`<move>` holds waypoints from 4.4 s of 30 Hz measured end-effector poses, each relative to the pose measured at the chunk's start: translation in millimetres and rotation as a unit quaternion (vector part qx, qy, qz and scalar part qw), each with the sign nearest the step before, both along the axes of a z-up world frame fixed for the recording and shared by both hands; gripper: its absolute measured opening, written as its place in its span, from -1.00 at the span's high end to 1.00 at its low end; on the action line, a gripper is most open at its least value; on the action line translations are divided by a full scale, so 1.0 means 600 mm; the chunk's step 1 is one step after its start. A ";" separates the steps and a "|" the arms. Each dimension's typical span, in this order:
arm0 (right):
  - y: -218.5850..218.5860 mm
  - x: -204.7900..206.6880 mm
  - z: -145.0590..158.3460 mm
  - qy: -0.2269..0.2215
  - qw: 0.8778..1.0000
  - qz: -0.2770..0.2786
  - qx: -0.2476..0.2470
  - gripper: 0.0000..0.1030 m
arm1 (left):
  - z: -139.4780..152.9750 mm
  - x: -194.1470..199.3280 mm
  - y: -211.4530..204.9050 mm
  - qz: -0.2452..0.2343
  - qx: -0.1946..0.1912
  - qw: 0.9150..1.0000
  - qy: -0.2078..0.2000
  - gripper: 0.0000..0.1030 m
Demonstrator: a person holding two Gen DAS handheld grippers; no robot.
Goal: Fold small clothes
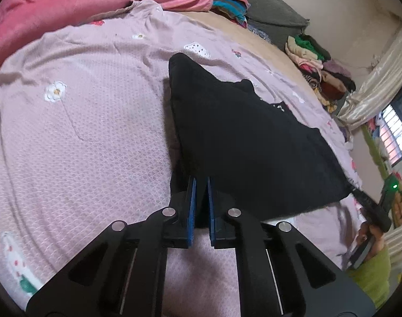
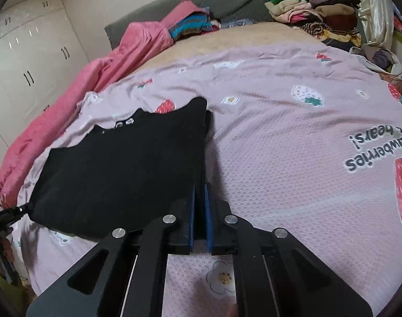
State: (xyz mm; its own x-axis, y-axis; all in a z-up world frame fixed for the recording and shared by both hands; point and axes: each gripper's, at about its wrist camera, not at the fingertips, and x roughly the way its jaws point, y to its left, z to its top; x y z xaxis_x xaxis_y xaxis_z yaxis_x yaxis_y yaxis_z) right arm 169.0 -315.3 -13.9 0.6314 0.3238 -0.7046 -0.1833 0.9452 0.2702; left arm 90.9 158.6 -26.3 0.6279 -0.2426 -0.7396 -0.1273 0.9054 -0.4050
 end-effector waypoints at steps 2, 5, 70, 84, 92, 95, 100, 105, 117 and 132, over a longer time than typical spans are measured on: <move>-0.004 -0.002 -0.006 0.007 1.000 -0.004 -0.002 0.89 | -0.004 0.000 -0.003 -0.002 0.012 1.000 0.006 0.96; -0.004 0.000 -0.027 0.023 1.000 -0.016 -0.010 0.88 | -0.018 -0.001 -0.002 -0.003 0.012 1.000 0.021 0.96; 0.095 -0.166 0.096 -0.074 0.996 0.006 -0.038 -0.91 | 0.066 -0.110 -0.058 -0.011 0.116 0.993 -0.026 -0.81; 0.194 -0.177 0.101 -0.079 0.993 0.073 -0.055 -0.91 | 0.070 -0.129 -0.024 0.016 0.117 0.993 -0.025 -0.81; 0.254 -0.181 0.099 -0.082 0.988 0.112 -0.068 -0.91 | 0.064 -0.135 0.006 0.037 0.121 0.992 -0.021 -0.81; 0.278 -0.182 0.097 -0.084 0.986 0.125 -0.076 -0.91 | 0.062 -0.137 0.016 0.045 0.125 0.991 -0.020 -0.81; 0.318 -0.185 0.091 -0.088 0.981 0.149 -0.089 -0.91 | 0.058 -0.139 0.038 0.060 0.125 0.990 -0.017 -0.81; 0.360 -0.189 0.082 -0.091 0.974 0.178 -0.105 -0.91 | 0.059 -0.138 0.059 0.074 0.125 0.989 -0.016 -0.81; 0.446 -0.201 0.053 -0.099 0.958 0.232 -0.139 -0.91 | 0.061 -0.105 0.072 0.080 0.131 0.988 -0.012 -0.81; 0.499 -0.192 0.019 -0.103 0.944 0.254 -0.183 -0.91 | 0.063 -0.038 0.062 0.063 0.157 0.986 -0.009 -0.81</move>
State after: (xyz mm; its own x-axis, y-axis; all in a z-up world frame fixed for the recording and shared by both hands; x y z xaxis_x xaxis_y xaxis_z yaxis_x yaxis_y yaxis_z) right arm 53.5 -16.1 -2.8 0.5958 0.3795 -0.7078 -0.6508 0.7446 -0.1486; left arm 68.4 195.7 11.3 0.6513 0.0770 -0.7549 -0.2421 0.9639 -0.1106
